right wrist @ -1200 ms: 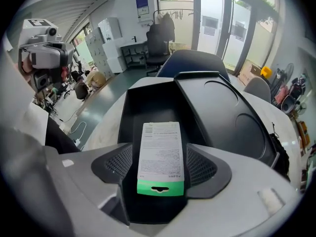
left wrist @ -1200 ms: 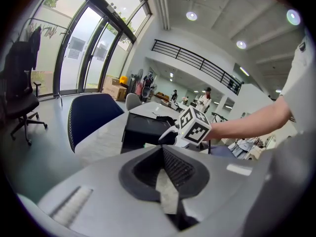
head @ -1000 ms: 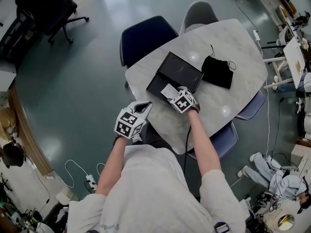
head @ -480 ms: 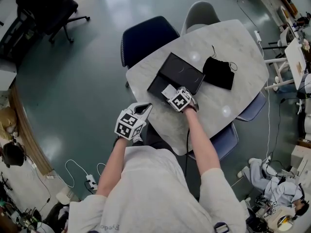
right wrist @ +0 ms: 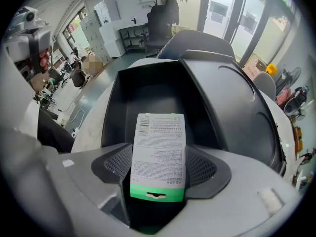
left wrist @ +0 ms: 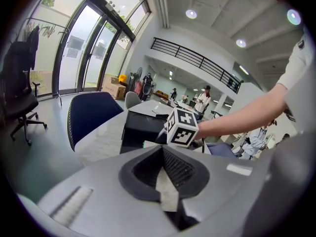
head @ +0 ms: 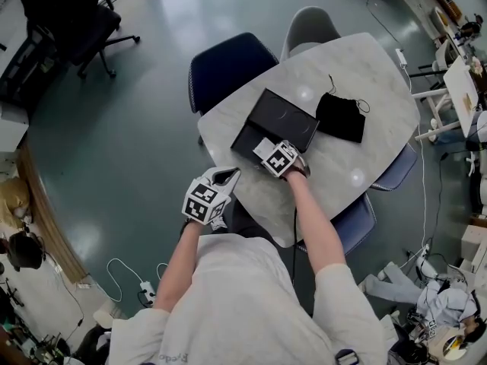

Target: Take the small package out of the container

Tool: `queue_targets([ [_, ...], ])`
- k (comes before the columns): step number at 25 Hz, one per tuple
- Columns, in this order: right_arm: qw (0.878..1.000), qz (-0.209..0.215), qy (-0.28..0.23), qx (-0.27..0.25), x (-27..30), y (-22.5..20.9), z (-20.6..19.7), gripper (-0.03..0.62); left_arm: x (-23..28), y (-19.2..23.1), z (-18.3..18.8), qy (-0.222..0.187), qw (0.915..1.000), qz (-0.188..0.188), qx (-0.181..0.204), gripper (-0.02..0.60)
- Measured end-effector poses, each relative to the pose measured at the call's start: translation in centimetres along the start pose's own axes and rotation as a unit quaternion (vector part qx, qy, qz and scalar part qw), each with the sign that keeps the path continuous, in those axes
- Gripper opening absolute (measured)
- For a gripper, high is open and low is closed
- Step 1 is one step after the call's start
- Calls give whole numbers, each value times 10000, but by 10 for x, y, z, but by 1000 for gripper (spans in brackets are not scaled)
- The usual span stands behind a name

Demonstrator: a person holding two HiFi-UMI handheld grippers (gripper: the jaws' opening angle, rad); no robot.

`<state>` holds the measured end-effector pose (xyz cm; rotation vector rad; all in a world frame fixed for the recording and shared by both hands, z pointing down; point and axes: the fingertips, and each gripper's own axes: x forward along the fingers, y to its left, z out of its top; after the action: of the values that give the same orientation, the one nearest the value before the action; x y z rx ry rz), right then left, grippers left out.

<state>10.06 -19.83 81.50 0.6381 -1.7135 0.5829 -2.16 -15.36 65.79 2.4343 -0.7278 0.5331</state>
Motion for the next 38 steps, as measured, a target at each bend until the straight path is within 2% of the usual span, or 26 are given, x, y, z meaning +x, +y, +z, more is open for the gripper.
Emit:
queue_targets([
  [4, 10000, 10, 29, 2, -1, -3, -2, 308, -2, 2, 1, 4, 10000, 67, 0, 52],
  [10, 9995, -52, -244, 173, -1, -5, -3, 310, -2, 1, 2, -32, 10000, 94, -4, 52],
  [30, 9992, -110, -366, 152, -3, -3, 1, 311, -5, 1, 4, -42, 9999, 112, 39, 52],
  [35, 9979, -72, -584, 272, -10, -1, 7, 310, -4, -1, 7, -52, 9999, 80, 84, 52],
  [38, 9961, -293, -792, 238, -19, -3, 12, 310, -4, -6, 8, -48, 9999, 33, 146, 52],
])
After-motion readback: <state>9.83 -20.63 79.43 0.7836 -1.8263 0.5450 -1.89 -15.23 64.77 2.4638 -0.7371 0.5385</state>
